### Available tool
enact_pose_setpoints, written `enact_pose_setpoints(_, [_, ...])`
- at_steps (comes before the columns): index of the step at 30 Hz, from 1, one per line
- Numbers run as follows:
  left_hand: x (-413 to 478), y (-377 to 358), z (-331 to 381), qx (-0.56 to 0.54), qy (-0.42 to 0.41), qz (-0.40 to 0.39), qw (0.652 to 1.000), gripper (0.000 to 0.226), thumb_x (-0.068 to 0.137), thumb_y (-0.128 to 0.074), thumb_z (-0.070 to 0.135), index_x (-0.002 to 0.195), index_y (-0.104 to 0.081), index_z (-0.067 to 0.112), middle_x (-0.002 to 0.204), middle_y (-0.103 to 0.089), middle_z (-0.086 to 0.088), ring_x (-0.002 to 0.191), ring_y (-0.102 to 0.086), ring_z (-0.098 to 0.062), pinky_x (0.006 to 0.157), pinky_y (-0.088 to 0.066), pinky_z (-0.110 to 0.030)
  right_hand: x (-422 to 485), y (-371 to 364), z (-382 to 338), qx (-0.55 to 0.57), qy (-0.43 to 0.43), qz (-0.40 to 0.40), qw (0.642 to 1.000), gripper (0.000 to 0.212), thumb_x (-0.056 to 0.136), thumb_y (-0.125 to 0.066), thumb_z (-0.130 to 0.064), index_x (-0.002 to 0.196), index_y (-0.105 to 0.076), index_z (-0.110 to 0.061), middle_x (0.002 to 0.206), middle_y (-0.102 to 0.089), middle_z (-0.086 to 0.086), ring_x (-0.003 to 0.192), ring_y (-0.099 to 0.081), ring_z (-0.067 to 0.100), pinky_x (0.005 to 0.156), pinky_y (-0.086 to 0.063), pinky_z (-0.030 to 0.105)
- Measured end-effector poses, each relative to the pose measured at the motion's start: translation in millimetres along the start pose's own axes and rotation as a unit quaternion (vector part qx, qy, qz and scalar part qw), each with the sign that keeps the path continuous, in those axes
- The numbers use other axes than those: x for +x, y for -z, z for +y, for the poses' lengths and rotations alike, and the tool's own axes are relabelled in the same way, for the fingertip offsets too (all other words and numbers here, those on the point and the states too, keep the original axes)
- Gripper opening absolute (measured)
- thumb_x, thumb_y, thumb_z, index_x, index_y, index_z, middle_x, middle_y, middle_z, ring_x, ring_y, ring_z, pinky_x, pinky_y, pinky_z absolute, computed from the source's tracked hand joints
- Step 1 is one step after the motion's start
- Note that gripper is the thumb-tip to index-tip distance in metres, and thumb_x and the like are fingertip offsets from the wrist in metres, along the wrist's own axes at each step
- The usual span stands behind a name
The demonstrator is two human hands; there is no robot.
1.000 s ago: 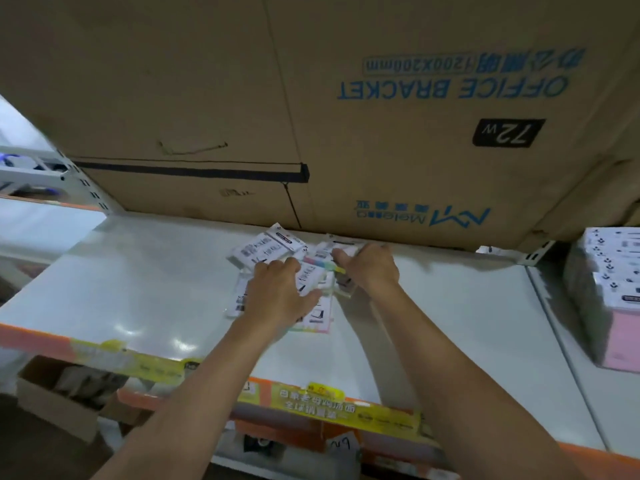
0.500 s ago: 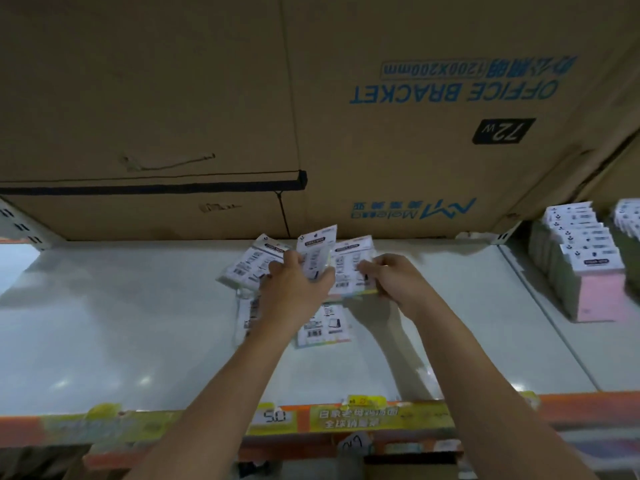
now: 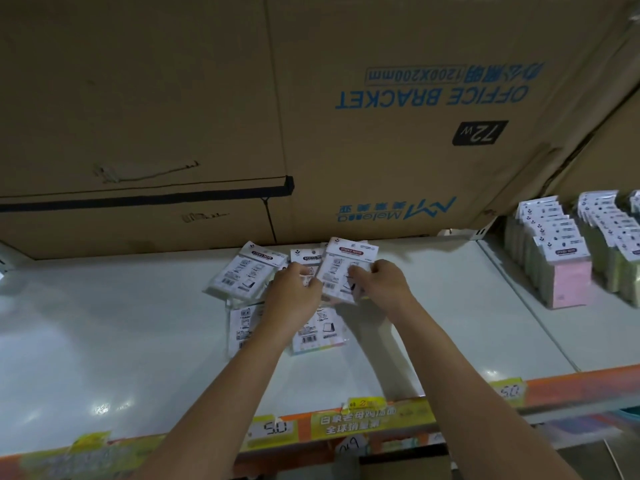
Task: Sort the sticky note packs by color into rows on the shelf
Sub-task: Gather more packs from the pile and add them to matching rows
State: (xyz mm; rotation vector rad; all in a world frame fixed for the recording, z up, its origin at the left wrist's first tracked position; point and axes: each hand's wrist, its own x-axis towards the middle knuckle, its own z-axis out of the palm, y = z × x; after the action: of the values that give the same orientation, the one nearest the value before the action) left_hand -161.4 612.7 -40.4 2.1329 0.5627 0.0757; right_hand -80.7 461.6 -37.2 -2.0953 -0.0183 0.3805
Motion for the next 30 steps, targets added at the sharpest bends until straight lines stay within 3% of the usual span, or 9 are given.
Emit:
enact_pose_setpoints(3, [2.6, -3.1, 2.2, -0.036, 0.007, -0.005, 0.999, 0.012, 0.095, -0.054, 0.029, 0.106, -0.05, 0.029, 0.089, -0.054, 0.018, 0.059, -0.055, -0.008, 0.049, -0.039, -0.026, 5.1, 1.6, -5.0, 0.014, -0.008, -0.003, 1.0, 0.026, 0.091, -0.061, -0.027, 0.095, -0.067, -0.001, 0.089, -0.074, 0.006, 0.09, -0.069, 0.021, 0.075, -0.053, 0.031])
enact_pose_setpoints(8, [-2.2, -12.9, 6.7, -0.139, 0.004, -0.012, 0.99, 0.022, 0.092, -0.058, 0.024, 0.111, -0.054, 0.033, 0.121, -0.058, 0.01, 0.075, -0.056, 0.003, 0.063, -0.047, -0.02, 8.0, -8.4, -14.7, 0.036, -0.017, -0.02, 0.999, 0.02, 0.091, -0.064, -0.027, 0.102, -0.053, -0.014, 0.089, -0.063, -0.004, 0.071, -0.06, 0.005, 0.051, -0.041, 0.021])
enact_pose_setpoints(15, [-16.9, -15.0, -5.4, -0.128, -0.014, 0.004, 0.992, 0.025, 0.094, -0.058, 0.021, 0.117, -0.055, 0.031, 0.116, -0.059, 0.01, 0.083, -0.054, 0.007, 0.08, -0.054, -0.033, 0.0, -7.3, -9.9, 0.136, -0.03, -0.036, 0.99, 0.03, 0.082, -0.074, -0.012, 0.105, -0.055, -0.012, 0.101, -0.071, 0.007, 0.09, -0.071, 0.023, 0.072, -0.056, 0.036])
enact_pose_setpoints(18, [-26.1, -18.6, -9.5, -0.115, -0.037, 0.02, 0.993, 0.028, 0.095, -0.056, 0.02, 0.122, -0.055, 0.027, 0.109, -0.056, 0.013, 0.081, -0.054, 0.01, 0.071, -0.047, -0.024, -4.0, -7.9, -10.9, 0.18, -0.04, -0.072, 0.98, 0.015, 0.083, -0.072, -0.006, 0.094, -0.063, -0.011, 0.088, -0.075, 0.01, 0.07, -0.071, 0.02, 0.064, -0.055, 0.035])
enact_pose_setpoints(21, [-27.4, -17.0, -9.7, -0.136, -0.03, 0.018, 0.99, 0.028, 0.095, -0.054, 0.017, 0.12, -0.053, 0.028, 0.109, -0.059, 0.009, 0.067, -0.055, 0.001, 0.06, -0.044, -0.025, -6.7, -7.6, -13.1, 0.214, -0.057, -0.093, 0.971, 0.036, 0.082, -0.075, -0.005, 0.11, -0.055, -0.008, 0.095, -0.075, 0.012, 0.084, -0.074, 0.027, 0.083, -0.057, 0.053])
enact_pose_setpoints(23, [-28.0, -12.9, -8.0, -0.173, -0.021, 0.014, 0.985, 0.026, 0.096, -0.054, 0.013, 0.118, -0.054, 0.027, 0.11, -0.06, 0.005, 0.064, -0.054, -0.004, 0.053, -0.043, -0.021, -9.0, -9.3, -12.3, 0.225, -0.046, -0.083, 0.97, 0.042, 0.083, -0.075, -0.004, 0.117, -0.05, -0.007, 0.102, -0.074, 0.013, 0.089, -0.074, 0.027, 0.084, -0.058, 0.054])
enact_pose_setpoints(26, [-36.8, -7.2, -7.8, -0.187, -0.045, 0.029, 0.981, 0.022, 0.097, -0.054, 0.01, 0.115, -0.057, 0.023, 0.114, -0.063, 0.005, 0.096, -0.062, -0.006, 0.071, -0.052, -0.021, -11.8, -6.4, -5.9, 0.265, -0.022, -0.058, 0.962, 0.042, 0.087, -0.069, 0.0, 0.12, -0.046, -0.009, 0.106, -0.072, 0.009, 0.081, -0.075, 0.018, 0.066, -0.062, 0.04])
enact_pose_setpoints(28, [-46.8, -3.8, -12.2, -0.096, -0.098, 0.049, 0.989, 0.02, 0.097, -0.057, 0.017, 0.115, -0.057, 0.022, 0.118, -0.061, 0.006, 0.109, -0.058, -0.01, 0.085, -0.053, -0.031, -14.3, 1.5, 0.5, 0.29, -0.015, -0.057, 0.955, 0.045, 0.088, -0.067, 0.001, 0.123, -0.041, -0.012, 0.111, -0.07, 0.009, 0.081, -0.075, 0.017, 0.061, -0.06, 0.034])
enact_pose_setpoints(30, [-55.7, -1.6, -17.9, 0.06, -0.157, 0.031, 0.985, 0.034, 0.093, -0.063, 0.031, 0.124, -0.054, 0.022, 0.128, -0.054, 0.005, 0.122, -0.047, -0.014, 0.099, -0.045, -0.036, -17.4, 11.1, 11.3, 0.311, -0.018, -0.06, 0.948, 0.055, 0.088, -0.067, 0.001, 0.128, -0.035, -0.019, 0.114, -0.069, 0.008, 0.089, -0.075, 0.021, 0.069, -0.061, 0.039])
